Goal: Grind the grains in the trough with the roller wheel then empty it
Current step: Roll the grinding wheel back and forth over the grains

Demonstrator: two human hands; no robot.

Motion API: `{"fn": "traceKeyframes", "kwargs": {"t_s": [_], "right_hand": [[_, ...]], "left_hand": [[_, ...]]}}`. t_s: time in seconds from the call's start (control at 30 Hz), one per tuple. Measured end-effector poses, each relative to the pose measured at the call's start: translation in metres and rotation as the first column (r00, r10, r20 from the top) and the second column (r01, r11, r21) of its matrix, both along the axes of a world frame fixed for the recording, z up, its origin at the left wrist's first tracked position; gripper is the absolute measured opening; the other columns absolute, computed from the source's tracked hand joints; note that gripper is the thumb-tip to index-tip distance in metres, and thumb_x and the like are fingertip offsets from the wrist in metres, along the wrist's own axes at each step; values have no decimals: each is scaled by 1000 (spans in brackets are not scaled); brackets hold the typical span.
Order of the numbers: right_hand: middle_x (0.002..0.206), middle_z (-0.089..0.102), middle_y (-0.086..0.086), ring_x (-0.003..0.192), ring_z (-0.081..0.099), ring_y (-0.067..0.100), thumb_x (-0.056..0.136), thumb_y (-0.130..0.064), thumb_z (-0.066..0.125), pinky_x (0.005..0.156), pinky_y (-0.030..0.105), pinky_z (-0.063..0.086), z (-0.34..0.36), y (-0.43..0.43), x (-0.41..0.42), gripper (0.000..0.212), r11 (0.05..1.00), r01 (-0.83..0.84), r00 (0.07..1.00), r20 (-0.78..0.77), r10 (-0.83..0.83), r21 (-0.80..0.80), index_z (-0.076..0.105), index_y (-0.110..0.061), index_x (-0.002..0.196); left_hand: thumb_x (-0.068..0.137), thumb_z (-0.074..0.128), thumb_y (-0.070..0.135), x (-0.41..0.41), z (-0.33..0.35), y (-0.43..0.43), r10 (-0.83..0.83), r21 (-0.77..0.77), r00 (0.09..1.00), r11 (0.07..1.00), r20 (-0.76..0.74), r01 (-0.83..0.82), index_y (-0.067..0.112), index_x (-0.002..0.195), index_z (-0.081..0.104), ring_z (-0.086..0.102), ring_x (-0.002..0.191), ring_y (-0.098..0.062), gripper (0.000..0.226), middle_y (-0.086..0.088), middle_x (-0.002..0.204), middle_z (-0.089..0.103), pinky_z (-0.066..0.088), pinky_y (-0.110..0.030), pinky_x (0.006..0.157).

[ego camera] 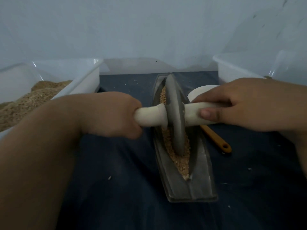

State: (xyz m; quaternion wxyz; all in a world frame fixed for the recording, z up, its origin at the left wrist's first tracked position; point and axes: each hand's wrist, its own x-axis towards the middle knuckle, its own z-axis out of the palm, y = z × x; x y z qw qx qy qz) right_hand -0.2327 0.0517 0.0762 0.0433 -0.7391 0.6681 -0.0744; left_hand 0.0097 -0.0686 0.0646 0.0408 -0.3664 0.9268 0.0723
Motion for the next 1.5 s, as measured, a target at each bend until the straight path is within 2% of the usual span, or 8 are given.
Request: {"fn": "traceKeyframes", "kwargs": {"t_s": [0.2, 0.47, 0.67, 0.93, 1.07, 1.2, 1.33, 1.5], "right_hand": [[98, 64, -25, 95, 50, -12, 60, -82, 22, 73, 9, 36, 3, 3, -6, 62, 996, -49, 999, 7, 49, 79, 45, -65, 115], [119, 60, 3, 112, 53, 26, 92, -48, 52, 91, 41, 41, -47, -49, -15, 55, 915, 110, 986, -74, -150, -389, 39, -39, 145], [111, 63, 2, 103, 58, 28, 86, -66, 35, 81, 39, 42, -43, -47, -11, 66, 898, 71, 969, -184, -166, -433, 43, -33, 144], [81, 67, -18, 79, 58, -6, 61, -86, 20, 65, 21, 42, -1, 4, -7, 68, 999, -6, 1000, -3, 6, 53, 57, -54, 109], [100, 52, -36, 85, 49, -12, 57, -85, 19, 72, 9, 31, 0, 4, -1, 76, 998, -58, 995, -77, 59, 20, 36, -67, 129], [128, 54, -15, 110, 49, 7, 79, -67, 41, 84, 28, 38, -24, -17, -8, 66, 988, 9, 997, -69, -20, -157, 30, -54, 143], [114, 58, 4, 107, 54, 28, 93, -52, 45, 81, 39, 38, -50, -48, -15, 60, 913, 122, 972, -138, -189, -390, 29, -41, 149], [112, 61, 3, 105, 54, 31, 88, -58, 40, 86, 42, 35, -51, -53, -10, 63, 870, 78, 959, -202, -199, -487, 39, -34, 146]], "left_hand": [[56, 59, 49, 1, 3, 8, -16, -34, 1000, 999, -9, 16, 31, 68, 55, 58, 60, -3, 22, 9, 62, 60, 35, -20, 51], [81, 60, 44, -28, -37, -26, 110, -658, 976, 723, -187, -208, 18, 113, 52, 52, 101, -35, 42, -8, 108, 54, 36, -47, 90], [84, 60, 51, -16, -33, -30, 37, -455, 981, 882, -193, -123, 19, 119, 44, 53, 102, -32, 50, -8, 114, 54, 45, -44, 84], [65, 24, 90, 12, 10, 2, -65, -43, 998, 997, 22, 66, 40, 96, 49, 55, 73, -3, 63, 12, 81, 57, 41, -27, 66], [62, 35, 84, 17, 10, -2, -51, 180, 998, 982, -38, 57, 43, 97, 54, 57, 77, -2, 57, 16, 85, 61, 41, -27, 68], [82, 38, 67, 4, -9, -18, -29, -45, 987, 999, -155, 23, 34, 109, 52, 54, 85, -9, 45, 11, 91, 56, 44, -35, 79], [94, 40, 46, -20, -36, -26, 5, -474, 960, 869, -280, -143, 24, 133, 46, 45, 115, -32, 44, -4, 124, 52, 33, -46, 101], [95, 44, 44, -16, -42, -36, 16, -402, 954, 905, -299, -141, 21, 136, 41, 45, 115, -33, 47, -8, 128, 49, 36, -48, 100]]}}
